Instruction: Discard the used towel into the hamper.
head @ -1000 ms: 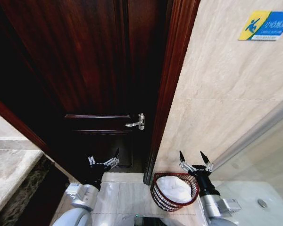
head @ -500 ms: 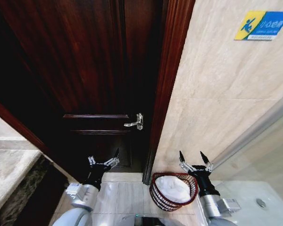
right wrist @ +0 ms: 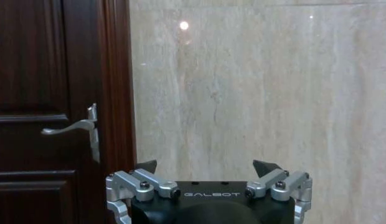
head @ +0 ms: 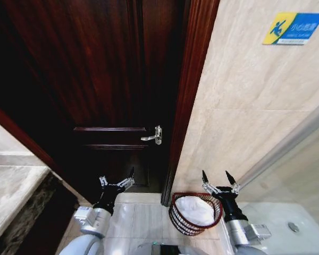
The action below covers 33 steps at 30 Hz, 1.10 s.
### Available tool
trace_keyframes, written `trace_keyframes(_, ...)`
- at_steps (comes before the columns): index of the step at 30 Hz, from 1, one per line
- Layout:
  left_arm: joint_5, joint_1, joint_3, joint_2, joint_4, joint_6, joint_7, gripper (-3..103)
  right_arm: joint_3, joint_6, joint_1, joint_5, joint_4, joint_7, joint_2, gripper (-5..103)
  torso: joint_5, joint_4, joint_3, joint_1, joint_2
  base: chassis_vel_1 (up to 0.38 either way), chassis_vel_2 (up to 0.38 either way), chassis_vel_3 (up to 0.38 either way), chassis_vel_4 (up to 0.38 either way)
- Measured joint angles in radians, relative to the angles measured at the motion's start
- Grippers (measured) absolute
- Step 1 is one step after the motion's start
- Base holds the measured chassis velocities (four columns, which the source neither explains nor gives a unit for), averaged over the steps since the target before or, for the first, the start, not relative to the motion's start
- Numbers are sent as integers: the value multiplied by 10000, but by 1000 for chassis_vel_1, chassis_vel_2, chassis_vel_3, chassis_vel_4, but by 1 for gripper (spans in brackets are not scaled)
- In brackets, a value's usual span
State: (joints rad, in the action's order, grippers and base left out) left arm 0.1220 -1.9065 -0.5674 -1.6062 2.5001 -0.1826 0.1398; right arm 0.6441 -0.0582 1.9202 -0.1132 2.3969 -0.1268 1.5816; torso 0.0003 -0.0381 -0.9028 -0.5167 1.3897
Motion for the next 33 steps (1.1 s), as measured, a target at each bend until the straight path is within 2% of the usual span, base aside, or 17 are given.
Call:
trace_keyframes(5,0,0,1,-1,-1,0,0,100,1,0,0,0,-2,0,-1,100,2,1,0,3,1,211,-214,-213,227)
trace_keyframes(6,0,0,-1,1,-1,0,0,100,0,-1,0,0,-1,0,0,100,-12,-1,1,3,2,235,-254,-242,245)
trace_keyframes(9,0,0,-1,-1,1,0,0,100,0,-1,0,0,-2,-1,-1,100,5,-1,1,4,3,249,-233,-233,243)
trace_keyframes(11,0,0,0,0,0,0,0,100,1,-1,0,0,-2,-1,-1,100,-11,2,1,2,2,246,-245,-239,241)
trace_keyframes(13,0,0,0,0,1,0,0,100,0,-1,1,0,-3,-1,-1,100,4,2,1,4,3,244,-229,-252,246)
trace_keyframes(15,1,0,-1,0,0,0,0,100,1,-2,0,0,-2,-1,-1,100,-7,0,1,3,3,254,-279,-237,251)
trace_keyframes(20,0,0,0,0,0,0,0,100,1,-1,1,0,-3,-1,-1,100,-1,1,1,5,3,250,-242,-229,228)
trace_keyframes(33,1,0,0,0,0,0,0,100,0,-1,-1,0,-2,0,-1,100,-4,0,0,0,1,139,-144,-147,142)
